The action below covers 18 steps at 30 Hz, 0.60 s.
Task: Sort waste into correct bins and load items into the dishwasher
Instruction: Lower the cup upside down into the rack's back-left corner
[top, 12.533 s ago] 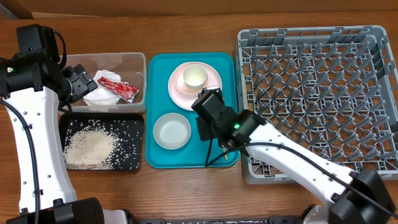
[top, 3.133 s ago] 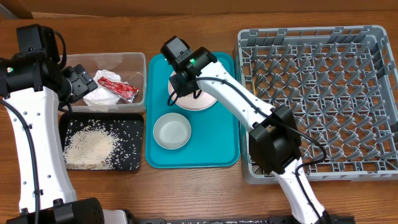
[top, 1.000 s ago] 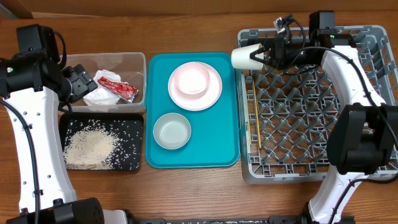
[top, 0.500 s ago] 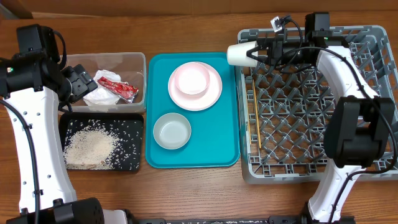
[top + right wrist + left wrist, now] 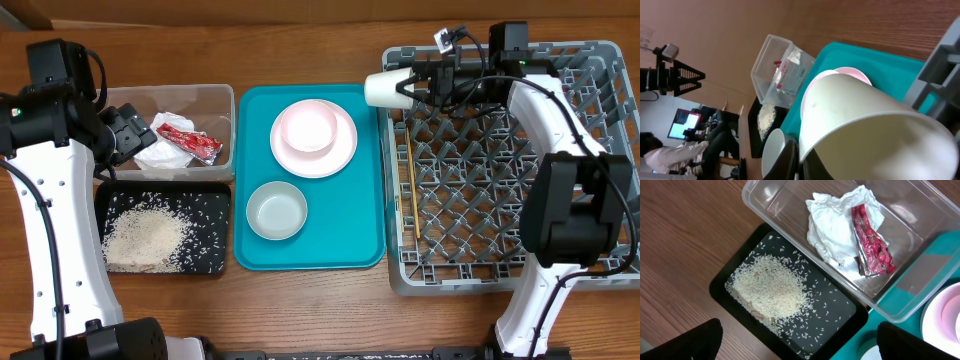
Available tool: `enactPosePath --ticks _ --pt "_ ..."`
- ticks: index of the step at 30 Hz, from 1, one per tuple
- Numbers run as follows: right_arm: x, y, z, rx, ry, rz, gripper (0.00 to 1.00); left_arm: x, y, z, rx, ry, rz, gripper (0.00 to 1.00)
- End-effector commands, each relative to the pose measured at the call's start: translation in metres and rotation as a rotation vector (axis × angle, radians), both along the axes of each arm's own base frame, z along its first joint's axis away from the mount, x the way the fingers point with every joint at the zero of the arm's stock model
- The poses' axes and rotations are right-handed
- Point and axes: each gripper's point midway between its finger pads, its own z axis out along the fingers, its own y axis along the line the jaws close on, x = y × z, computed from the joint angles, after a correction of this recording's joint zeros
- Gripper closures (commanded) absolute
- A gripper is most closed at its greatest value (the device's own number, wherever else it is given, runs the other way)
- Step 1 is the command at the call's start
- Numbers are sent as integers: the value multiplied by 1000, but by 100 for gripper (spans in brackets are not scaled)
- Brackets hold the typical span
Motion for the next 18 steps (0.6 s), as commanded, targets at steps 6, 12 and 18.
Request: enactPosePath --ticks 6,12,18 --pt "2 4 -12 -3 -8 13 96 2 3 3 8 -10 8 0" --pt "3 2 -21 -8 14 7 96 2 3 3 8 -10 8 0" --pt "0 -2 -39 -8 83 0 96 2 3 3 8 -10 8 0"
